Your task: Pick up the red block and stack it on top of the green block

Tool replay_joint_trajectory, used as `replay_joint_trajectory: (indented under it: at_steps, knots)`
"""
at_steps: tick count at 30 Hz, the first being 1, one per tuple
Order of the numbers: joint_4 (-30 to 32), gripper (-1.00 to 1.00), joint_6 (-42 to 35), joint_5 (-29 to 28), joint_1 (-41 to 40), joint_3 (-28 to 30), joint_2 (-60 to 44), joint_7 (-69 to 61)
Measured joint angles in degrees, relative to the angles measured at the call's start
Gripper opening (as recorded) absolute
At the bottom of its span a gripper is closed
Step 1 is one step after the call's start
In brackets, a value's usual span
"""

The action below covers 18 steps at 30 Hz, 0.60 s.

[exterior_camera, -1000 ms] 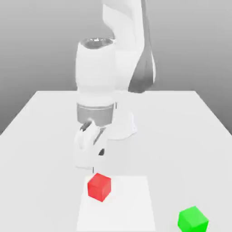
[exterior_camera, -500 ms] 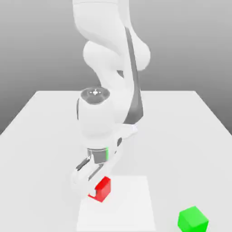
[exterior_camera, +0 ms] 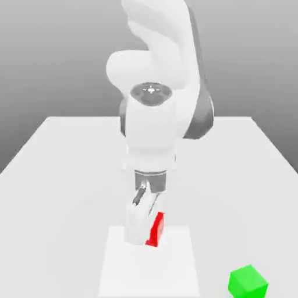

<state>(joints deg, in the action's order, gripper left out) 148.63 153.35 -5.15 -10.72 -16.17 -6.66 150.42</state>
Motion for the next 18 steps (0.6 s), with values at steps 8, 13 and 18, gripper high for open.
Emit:
replay_joint_trajectory:
  at_steps: [8, 13, 18]
  knots:
    - [-14.79, -1.0, -6.87, -5.15, 7.42, -7.27, -7.62, -10.48]
    - [-16.32, 1.0, -1.35, -10.69, 10.51, -4.23, -15.01, -7.5]
    - [-16.42, 1.0, -0.68, -11.34, 10.94, -3.73, -15.91, -7.07]
